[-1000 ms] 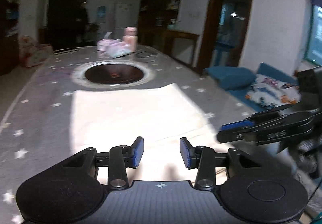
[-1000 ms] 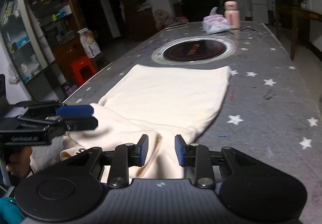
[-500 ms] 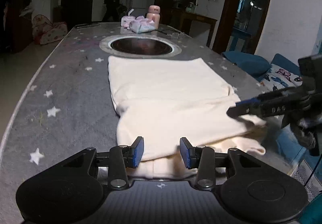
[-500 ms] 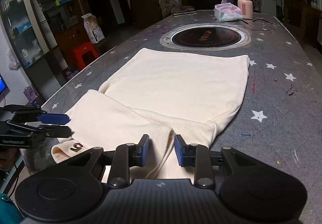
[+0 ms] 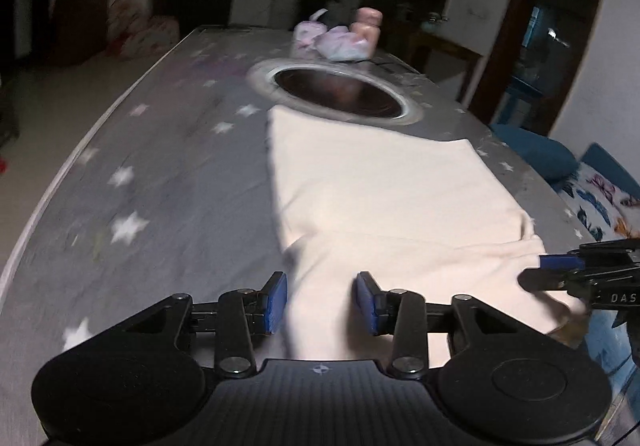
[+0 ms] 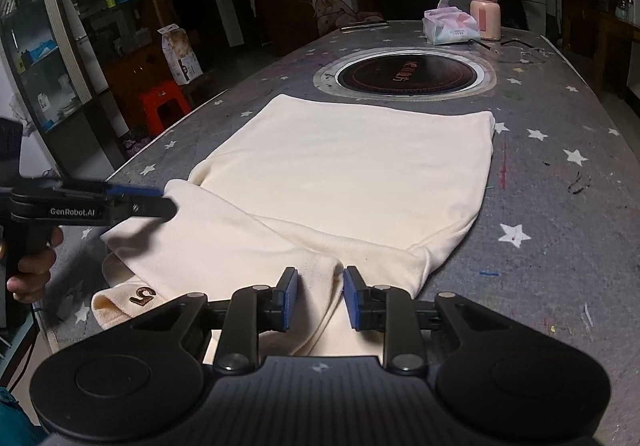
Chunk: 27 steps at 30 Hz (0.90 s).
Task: Fold clothes
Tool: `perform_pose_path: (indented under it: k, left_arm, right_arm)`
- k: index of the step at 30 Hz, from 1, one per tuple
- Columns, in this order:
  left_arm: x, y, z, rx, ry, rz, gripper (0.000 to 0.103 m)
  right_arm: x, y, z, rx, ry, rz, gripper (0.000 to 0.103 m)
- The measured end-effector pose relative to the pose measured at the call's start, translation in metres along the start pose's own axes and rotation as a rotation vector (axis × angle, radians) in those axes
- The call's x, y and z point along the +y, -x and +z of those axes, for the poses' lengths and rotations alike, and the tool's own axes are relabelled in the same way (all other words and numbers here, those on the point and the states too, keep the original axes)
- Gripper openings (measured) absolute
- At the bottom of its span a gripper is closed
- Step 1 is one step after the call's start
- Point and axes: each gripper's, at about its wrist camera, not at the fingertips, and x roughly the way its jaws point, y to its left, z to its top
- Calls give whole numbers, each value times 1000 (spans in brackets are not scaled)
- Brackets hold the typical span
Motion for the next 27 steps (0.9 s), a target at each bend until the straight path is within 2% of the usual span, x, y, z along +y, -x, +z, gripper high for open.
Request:
perform_pose_path:
  k: [4, 8, 11, 14, 16, 20, 24, 27]
  left_arm:
    - [-2, 16, 6, -43, -11, -1, 42]
    - [-20, 14, 16, -81, -64, -57, 41]
    - [-25, -1, 19, -63, -71, -72, 41]
    - [-21, -15, 18, -35, -68, -41, 40]
    - [-18, -17, 16, -35, -65, -36, 40]
    - [-20, -11, 13, -44, -93, -23, 40]
    - [-22, 3, 13, -62, -107, -27, 48]
    - [-24, 14, 14, -87, -115, -32, 50]
  right_arm:
    - [1, 1, 2, -2, 16, -5, 23]
    - [2, 1, 3, -6, 20, -7, 21]
    - [1, -2, 2, 1, 13, -12, 17]
    - [3, 0, 2, -11, 32, -32, 9]
    - [8, 3, 3, -28, 64, -57, 8]
    - [11, -1, 4, -19, 104, -85, 8]
    - [9, 5, 5, -25, 100, -81, 9]
    - [8, 12, 6, -32, 103, -65, 12]
